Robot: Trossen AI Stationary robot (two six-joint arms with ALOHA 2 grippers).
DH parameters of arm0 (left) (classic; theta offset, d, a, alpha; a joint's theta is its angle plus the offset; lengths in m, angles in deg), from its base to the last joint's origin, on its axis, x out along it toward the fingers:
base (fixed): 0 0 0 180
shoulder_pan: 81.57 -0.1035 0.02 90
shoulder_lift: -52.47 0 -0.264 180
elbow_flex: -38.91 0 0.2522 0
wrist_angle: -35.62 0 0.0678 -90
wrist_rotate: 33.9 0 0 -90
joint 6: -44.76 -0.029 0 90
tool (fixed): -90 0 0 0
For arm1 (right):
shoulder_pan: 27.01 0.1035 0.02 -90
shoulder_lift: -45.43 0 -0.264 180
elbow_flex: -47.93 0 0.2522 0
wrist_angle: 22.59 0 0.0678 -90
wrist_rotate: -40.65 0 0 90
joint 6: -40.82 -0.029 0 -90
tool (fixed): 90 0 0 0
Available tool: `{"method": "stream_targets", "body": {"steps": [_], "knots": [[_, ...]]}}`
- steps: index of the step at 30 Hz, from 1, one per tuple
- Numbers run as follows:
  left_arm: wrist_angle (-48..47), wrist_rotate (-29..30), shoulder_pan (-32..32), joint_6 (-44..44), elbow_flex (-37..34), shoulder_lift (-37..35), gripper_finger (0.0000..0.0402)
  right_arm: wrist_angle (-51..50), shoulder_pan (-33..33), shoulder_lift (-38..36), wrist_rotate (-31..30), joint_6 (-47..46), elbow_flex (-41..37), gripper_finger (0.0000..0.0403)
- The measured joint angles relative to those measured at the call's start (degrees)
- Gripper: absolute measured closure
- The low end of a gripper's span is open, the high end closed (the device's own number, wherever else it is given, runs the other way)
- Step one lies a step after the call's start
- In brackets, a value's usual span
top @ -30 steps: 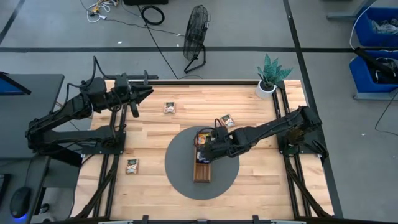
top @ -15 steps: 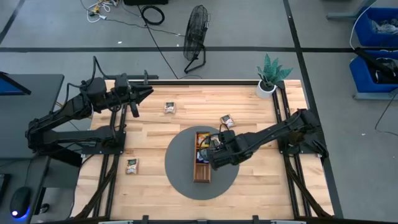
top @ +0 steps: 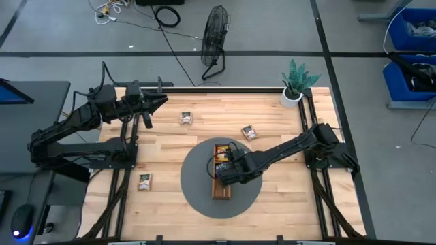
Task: Pick & Place Tea
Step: Put the purple tea bag into the middle section of the wooden organizer
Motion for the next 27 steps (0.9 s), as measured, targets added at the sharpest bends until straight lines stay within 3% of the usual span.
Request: {"method": "stream_targets", "body": {"steps": [27], "knots": [[-0.6, 0.0, 0.0, 1.2, 0.0, 0.0, 0.0337, 10.4, -3.0, -1.0, -2.7, 1.7, 0.0, 0.0403]]}}
